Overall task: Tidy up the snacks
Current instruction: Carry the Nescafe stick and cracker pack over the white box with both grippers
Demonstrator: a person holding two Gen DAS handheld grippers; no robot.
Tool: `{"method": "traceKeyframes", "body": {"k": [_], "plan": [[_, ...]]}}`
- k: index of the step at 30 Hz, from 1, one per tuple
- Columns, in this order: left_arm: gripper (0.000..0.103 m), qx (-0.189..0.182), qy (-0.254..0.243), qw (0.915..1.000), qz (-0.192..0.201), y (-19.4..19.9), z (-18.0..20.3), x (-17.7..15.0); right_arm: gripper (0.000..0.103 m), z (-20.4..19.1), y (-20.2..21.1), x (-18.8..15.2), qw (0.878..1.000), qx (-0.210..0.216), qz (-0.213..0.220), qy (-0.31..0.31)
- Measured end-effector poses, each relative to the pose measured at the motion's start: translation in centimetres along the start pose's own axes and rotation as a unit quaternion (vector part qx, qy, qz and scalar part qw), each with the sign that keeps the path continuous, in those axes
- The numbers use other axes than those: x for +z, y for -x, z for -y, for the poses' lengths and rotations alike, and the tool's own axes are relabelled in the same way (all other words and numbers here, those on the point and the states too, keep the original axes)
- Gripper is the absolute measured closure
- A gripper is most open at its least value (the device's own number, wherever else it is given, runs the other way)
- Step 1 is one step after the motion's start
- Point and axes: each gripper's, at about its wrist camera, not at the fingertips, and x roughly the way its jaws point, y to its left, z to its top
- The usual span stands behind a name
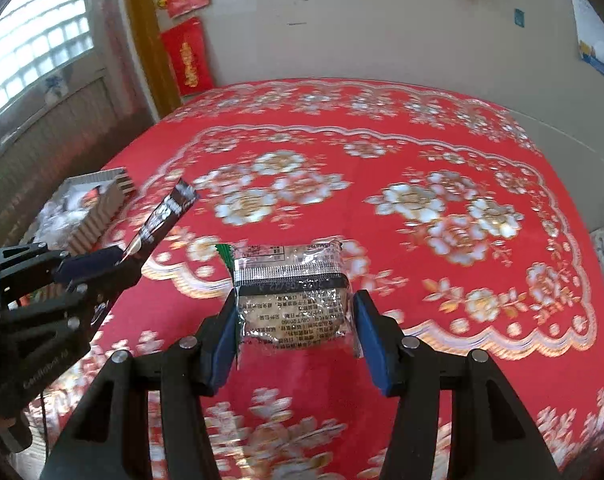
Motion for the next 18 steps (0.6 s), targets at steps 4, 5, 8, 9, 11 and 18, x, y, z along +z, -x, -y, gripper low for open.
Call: {"method": "traceKeyframes", "body": {"k": [4,5,8,9,11,18], "plan": [[0.084,0.019,0.019,0.9995,0.015,1.7,-2.0,-1.3,0.048,-2.8,0.0,-0.3,1.000,0.018,0.000,0.017],[0.084,0.022,0.023,0.9993,0.018,2.2,-2.5,-1.6,0.048,-3.5,-0.1,-0.3,1.000,0.022,0.000,0.022],[0.084,0.034,0.037,0.9984,0.026,3.1,-4.1,-2.4,0.048,-5.8,-0.4,-0.3,0.999,0.035,-0.004,0.039],[0.084,0.034,0.042,0.9982,0.027,3.4,-4.6,-2.6,0.048,-6.6,-0.5,-0.3,0.998,0.040,-0.005,0.044],[0.084,0.040,0.048,0.9976,0.030,3.9,-5.5,-2.9,0.048,-7.8,-0.6,-0.2,0.997,0.046,-0.005,0.053],[0.084,0.054,0.079,0.9946,0.040,5.5,-9.1,-4.3,0.048,-12.1,-0.5,0.3,0.994,0.067,-0.005,0.087]]}}
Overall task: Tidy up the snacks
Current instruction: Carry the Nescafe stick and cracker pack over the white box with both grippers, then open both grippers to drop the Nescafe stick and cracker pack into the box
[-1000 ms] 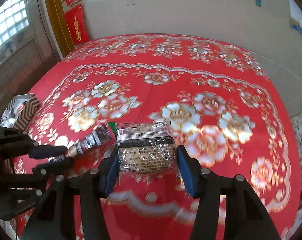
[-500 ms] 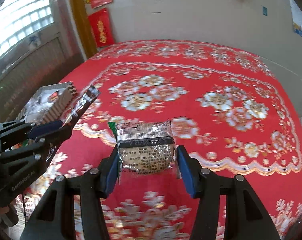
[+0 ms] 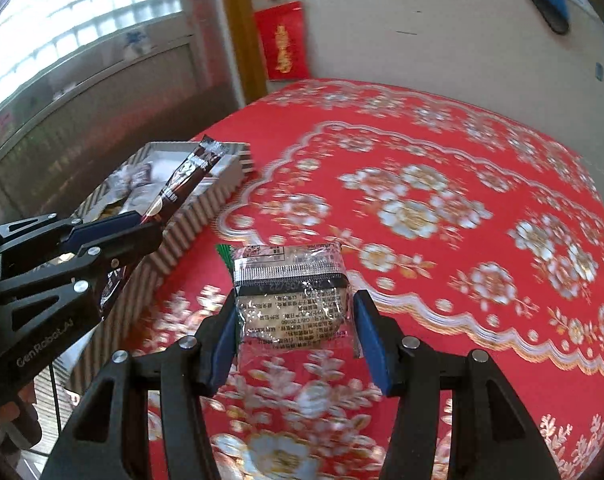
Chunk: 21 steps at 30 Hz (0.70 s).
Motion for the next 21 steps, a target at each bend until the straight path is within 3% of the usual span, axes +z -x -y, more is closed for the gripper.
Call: {"method": "traceKeyframes", "body": {"k": [13,21], "plan": [[0.084,0.052,0.064,0.9966,0.009,2.4,-9.0,-2.1,0.048,-9.0,-1.8,2.8,0.996,0.049,-0.005,0.080],[0.084,0.073,0.100,0.9923,0.000,2.9,-13.2,-4.3,0.048,-12.7,-3.4,2.6,0.990,0.074,-0.024,0.113]]}}
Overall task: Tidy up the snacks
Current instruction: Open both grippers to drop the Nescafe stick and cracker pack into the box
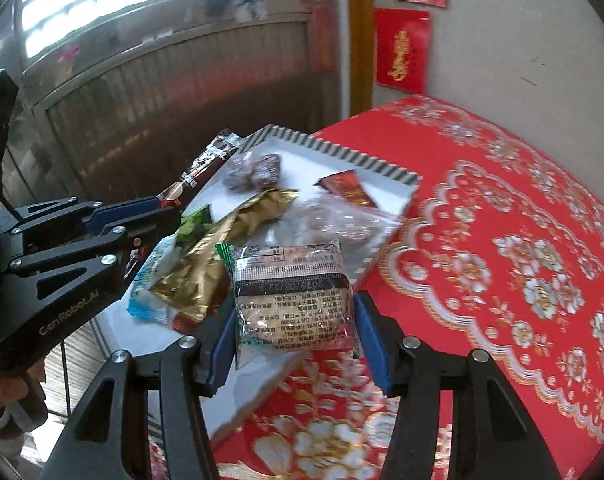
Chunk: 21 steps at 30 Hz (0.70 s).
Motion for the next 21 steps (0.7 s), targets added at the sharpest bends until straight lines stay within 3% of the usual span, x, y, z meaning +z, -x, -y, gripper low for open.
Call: {"method": "traceKeyframes", "body": {"k": [21], "plan": [[0.082,0.017,0.030,0.9991,-0.025,-2.5,-2.1,-2.9,0.044,-6.1,-1.9,-3.0,0.996,0.032,-0.048,0.068]]}}
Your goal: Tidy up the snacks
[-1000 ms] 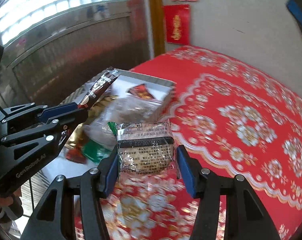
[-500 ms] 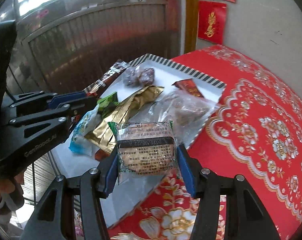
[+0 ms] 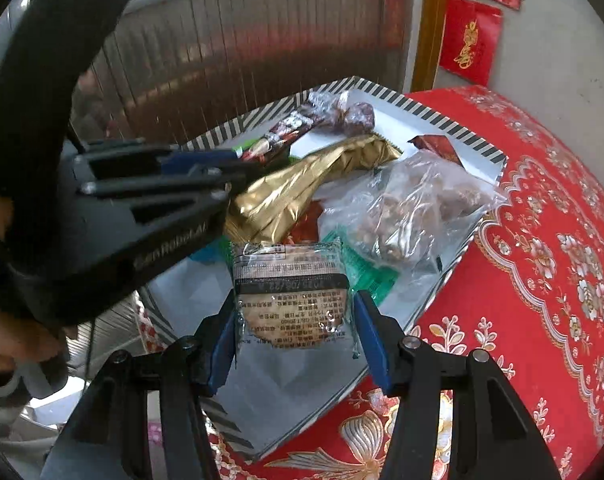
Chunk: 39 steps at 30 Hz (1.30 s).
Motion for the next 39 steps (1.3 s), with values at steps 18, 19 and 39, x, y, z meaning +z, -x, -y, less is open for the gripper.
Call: {"method": "traceKeyframes", "body": {"k": [18,19,39], "plan": [[0.004,0.073,0.043,0.9905,0.108,5.2,1.0,-1.8,0.019,1.9,7.2,-1.6,0.976,-0.139,0.142,-0.092],[0.004,0.072,0.038,0.9903,0.113,5.6,1.3,-1.9,0.019,1.9,6.9,-1.6,0.973,-0.156,0.140,-0.096],[0.001,0.081,0.044,0.9843,0.150,8.5,1.8,-3.9,0.017,3.1,5.7,-3.6,0.966,-0.140,0.144,-0.161]]}}
